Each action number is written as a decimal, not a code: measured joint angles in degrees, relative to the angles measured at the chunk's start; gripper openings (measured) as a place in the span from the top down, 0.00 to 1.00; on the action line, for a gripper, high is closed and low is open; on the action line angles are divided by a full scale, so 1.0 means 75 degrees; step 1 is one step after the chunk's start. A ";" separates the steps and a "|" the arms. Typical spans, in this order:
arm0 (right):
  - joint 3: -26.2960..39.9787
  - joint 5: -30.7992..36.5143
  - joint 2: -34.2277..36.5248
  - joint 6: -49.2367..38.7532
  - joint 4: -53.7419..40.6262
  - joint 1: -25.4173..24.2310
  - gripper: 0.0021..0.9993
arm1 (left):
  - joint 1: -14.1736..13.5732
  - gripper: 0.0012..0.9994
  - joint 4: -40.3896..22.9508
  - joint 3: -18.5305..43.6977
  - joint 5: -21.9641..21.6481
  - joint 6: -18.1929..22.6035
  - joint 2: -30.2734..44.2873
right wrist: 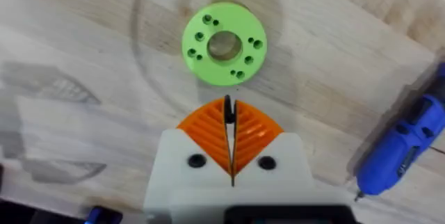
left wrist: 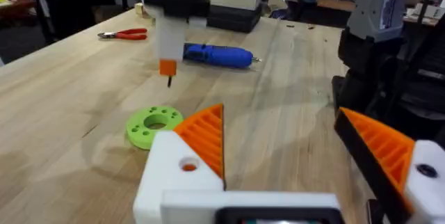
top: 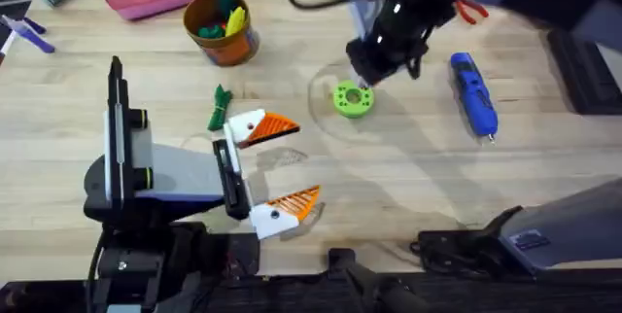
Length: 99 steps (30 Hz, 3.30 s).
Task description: Pick up the gripper from the table and insert it into the empty holder that is missing its gripper. Then pick up a screw, insert it into the mounting hole, and use the screwdriver to tighten it. Finally, clean up the table by picking up the vegetable and placing it into the bucket.
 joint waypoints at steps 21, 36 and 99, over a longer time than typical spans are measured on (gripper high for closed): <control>0.4352 0.0003 -0.0093 -0.0510 -0.2212 0.1728 1.00 | 0.0000 0.01 0.0000 0.0000 0.0000 0.0000 0.0000; 0.4574 -0.0276 0.0225 0.0783 -0.2314 0.2994 1.00 | 0.0000 0.01 0.0000 0.0000 0.0000 0.0000 0.0001; 0.5154 -0.0849 0.1739 0.0591 -0.2297 0.3707 1.00 | 0.0000 0.01 0.0000 0.0000 0.0000 -0.0003 0.0000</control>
